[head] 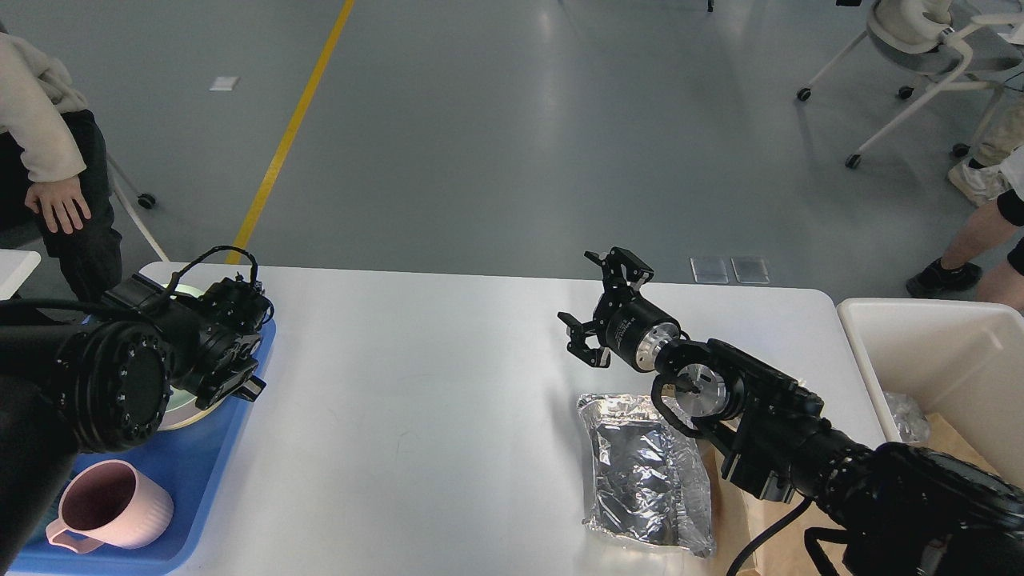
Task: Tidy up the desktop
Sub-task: 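Lower the green plate onto the pink plate and release it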
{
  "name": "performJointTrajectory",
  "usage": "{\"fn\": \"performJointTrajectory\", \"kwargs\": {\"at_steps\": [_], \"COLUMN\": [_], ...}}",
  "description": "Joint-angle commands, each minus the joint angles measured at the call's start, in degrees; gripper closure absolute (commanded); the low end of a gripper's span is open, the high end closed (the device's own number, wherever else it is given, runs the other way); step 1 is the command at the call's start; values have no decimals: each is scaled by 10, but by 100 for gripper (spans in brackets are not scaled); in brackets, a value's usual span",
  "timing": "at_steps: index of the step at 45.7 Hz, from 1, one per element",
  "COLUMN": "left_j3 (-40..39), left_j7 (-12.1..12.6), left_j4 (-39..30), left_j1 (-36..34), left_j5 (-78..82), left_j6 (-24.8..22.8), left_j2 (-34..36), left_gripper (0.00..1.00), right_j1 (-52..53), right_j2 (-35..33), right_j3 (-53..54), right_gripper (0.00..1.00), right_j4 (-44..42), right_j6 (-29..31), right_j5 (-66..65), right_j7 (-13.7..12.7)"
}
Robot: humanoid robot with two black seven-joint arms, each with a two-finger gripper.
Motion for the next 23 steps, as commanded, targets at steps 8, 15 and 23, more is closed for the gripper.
{"fn": "performJointTrajectory", "kwargs": {"at_steps": [8, 15, 23], "left_j3": [5, 6, 13], "left_j7": [0, 0, 0], "left_j4": [24, 34, 34], "left_j1": [37, 49, 54], "left_j5": [0, 1, 1], "left_j6": [9, 13, 31], "left_j2": [3, 14, 20], "left_gripper": [100, 100, 100], "right_j1": [0, 0, 0], "right_j2": [0, 0, 0], "right_j3": [0, 0, 0], "right_gripper": [0, 0, 0], "right_j4": [0, 0, 0], "right_j6": [0, 0, 0], "right_j5": [0, 0, 0], "right_j7": [1, 1, 1]}}
